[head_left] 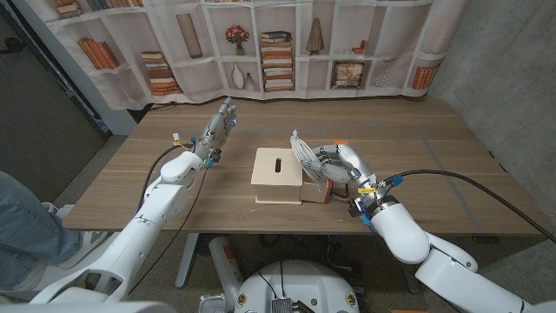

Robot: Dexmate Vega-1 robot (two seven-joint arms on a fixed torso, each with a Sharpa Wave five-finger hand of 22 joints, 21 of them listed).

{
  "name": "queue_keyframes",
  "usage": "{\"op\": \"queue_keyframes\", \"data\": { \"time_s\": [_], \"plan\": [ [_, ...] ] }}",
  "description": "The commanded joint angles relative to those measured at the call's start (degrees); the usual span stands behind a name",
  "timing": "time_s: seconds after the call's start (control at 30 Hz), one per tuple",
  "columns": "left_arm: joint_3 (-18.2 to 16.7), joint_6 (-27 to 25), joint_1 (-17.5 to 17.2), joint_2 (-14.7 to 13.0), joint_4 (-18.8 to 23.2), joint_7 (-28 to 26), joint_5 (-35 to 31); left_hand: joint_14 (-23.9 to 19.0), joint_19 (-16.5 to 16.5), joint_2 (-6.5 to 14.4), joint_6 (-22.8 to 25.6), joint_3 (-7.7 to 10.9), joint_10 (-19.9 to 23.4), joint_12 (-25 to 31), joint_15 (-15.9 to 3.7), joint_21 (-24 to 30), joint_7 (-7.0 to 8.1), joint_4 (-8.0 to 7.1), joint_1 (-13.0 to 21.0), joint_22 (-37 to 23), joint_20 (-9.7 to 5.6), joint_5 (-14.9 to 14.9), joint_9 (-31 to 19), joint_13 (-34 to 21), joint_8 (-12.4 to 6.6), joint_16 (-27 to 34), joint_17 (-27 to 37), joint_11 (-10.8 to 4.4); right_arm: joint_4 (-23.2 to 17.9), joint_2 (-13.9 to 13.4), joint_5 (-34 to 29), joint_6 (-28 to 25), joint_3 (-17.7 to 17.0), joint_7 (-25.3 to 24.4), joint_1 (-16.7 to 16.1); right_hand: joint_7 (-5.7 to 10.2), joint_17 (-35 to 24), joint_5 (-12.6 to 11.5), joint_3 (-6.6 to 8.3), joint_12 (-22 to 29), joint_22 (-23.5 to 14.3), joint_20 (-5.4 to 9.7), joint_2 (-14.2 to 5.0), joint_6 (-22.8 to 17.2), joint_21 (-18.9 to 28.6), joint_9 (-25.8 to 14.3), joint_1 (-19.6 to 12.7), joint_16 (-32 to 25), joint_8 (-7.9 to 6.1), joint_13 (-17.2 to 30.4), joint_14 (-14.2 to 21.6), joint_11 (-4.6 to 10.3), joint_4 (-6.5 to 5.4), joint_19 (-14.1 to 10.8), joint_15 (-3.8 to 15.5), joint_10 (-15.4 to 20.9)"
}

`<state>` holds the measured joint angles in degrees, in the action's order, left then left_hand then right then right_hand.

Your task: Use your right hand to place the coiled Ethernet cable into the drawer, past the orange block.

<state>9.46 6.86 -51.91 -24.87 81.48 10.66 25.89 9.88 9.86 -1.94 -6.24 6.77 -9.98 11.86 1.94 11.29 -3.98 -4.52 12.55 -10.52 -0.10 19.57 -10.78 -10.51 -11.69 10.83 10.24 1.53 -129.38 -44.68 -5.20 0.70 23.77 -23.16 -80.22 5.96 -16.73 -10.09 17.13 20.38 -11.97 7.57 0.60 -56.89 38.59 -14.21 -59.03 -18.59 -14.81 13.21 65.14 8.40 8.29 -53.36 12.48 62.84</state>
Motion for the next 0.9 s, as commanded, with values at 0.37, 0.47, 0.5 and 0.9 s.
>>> {"op": "queue_keyframes", "data": {
  "time_s": [0.37, 0.47, 0.5, 0.9],
  "plan": [
    [-0.09, -0.09, -0.93, -0.18, 0.89, -0.61, 0.18, 5.41, 12.77, 0.02, 0.35, -0.32, -0.11, -0.10, -0.10, 0.53, 0.26, -0.08, 0.57, -0.21, 0.59, 0.11, -0.13, -0.25, 0.11, -0.02, 0.25, -0.18, 1.47, 0.61, -6.70, 1.11, 0.79, -1.32, -0.30, 4.07, 0.00, -0.35, -0.07, 0.06, -0.02, 4.17, -6.55, -3.60, 0.33, -0.18, -5.69, 0.62, -0.16, 0.31, -0.62, 0.65, -0.41, 0.78, 0.83, 0.28],
    [-0.11, -0.07, -1.13, -0.14, 0.98, -0.71, 0.25, 5.44, 12.75, 0.03, 0.36, -0.36, -0.13, -0.11, 0.00, 0.54, 0.24, -0.08, 0.59, -0.21, 0.54, 0.12, -0.13, -0.25, 0.11, -0.03, 0.25, -0.25, 1.52, 0.61, -6.34, 1.01, 0.78, -0.85, -0.32, 4.02, 0.00, -0.35, -0.07, 0.06, 0.00, 4.16, -6.56, -3.56, 0.36, -0.17, -5.65, 0.63, -0.13, 0.32, -0.61, 0.65, -0.43, 0.77, 0.84, 0.30],
    [-0.13, -0.12, -1.22, -0.16, 1.06, -0.76, 0.27, 5.46, 12.75, 0.03, 0.34, -0.37, -0.12, -0.11, 0.00, 0.55, 0.23, -0.08, 0.59, -0.21, 0.53, 0.12, -0.13, -0.25, 0.12, -0.04, 0.25, -0.24, 1.57, 0.67, -6.19, 1.04, 0.79, -0.75, -0.29, 4.01, 0.00, -0.35, -0.07, 0.06, 0.00, 4.16, -6.57, -3.54, 0.36, -0.17, -5.64, 0.62, -0.12, 0.32, -0.60, 0.64, -0.43, 0.77, 0.84, 0.30],
    [-0.55, -0.48, -2.42, -0.52, 2.00, -1.50, 0.39, 5.34, 12.79, 0.08, 0.30, -0.53, -0.13, -0.11, 0.07, 0.53, 0.23, -0.08, 0.65, -0.21, 0.53, 0.12, -0.13, -0.25, 0.14, 0.02, 0.26, -0.14, 2.62, 0.63, -5.56, 0.91, 1.00, 0.52, 0.53, 4.04, -0.05, -0.39, -0.06, -0.05, 0.08, 4.16, -6.59, -3.52, 0.49, -0.14, -5.48, 0.60, -0.05, 0.31, -0.40, 0.65, -0.47, 0.73, 0.87, 0.23]
  ]
}}
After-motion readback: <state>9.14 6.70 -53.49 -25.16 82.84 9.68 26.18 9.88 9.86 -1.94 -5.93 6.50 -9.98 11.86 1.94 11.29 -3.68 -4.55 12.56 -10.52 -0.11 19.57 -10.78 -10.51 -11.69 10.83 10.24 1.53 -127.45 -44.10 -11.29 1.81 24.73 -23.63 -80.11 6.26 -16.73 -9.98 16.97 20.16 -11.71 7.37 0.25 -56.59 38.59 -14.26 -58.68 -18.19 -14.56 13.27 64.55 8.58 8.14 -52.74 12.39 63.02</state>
